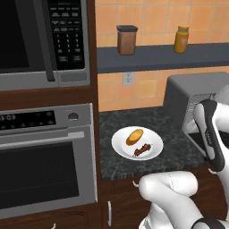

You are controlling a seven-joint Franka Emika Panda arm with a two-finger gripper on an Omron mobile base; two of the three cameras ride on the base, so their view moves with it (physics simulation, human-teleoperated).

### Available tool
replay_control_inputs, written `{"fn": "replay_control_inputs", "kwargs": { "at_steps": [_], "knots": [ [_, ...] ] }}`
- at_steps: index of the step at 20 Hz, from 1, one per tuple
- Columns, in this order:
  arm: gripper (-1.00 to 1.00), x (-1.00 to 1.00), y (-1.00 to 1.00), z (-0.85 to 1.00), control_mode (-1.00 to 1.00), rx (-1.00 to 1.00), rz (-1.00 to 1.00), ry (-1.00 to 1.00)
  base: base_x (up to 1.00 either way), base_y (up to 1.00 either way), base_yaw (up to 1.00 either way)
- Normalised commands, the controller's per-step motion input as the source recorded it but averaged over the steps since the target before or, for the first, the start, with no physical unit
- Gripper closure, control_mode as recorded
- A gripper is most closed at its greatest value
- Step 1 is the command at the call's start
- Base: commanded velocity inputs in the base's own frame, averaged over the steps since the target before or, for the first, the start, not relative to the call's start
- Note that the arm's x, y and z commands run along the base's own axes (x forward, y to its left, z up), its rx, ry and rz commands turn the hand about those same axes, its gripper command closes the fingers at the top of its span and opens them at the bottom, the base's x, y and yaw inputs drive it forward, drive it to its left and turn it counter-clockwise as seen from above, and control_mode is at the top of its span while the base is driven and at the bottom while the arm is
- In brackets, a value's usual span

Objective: Pick up the kebab skewer and baguette bread, and place them inside the toaster oven. Close the toaster oven door and start by setting the timer.

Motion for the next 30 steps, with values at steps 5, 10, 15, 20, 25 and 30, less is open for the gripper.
{"fn": "replay_control_inputs", "kwargs": {
  "at_steps": [5,10,15,20,25,30],
  "knots": [
    [-1.0,0.17,-0.91,-0.21,-1.0,0.0,0.22,-0.27,0.0,0.0,0.0],
    [-1.0,0.28,-1.0,-0.15,-1.0,0.05,0.26,-0.32,0.0,0.0,0.0],
    [-1.0,0.46,-0.98,-0.05,-1.0,0.09,0.17,-0.14,0.0,0.0,0.0],
    [-1.0,0.72,-0.68,-0.15,-1.0,0.01,0.01,0.0,0.0,0.0,0.0],
    [-1.0,0.53,-0.42,-0.65,-1.0,0.0,0.0,-0.08,0.0,0.0,0.0],
    [-1.0,0.57,-0.42,-0.31,-1.0,0.0,0.0,-0.08,0.0,0.0,0.0]
  ]
}}
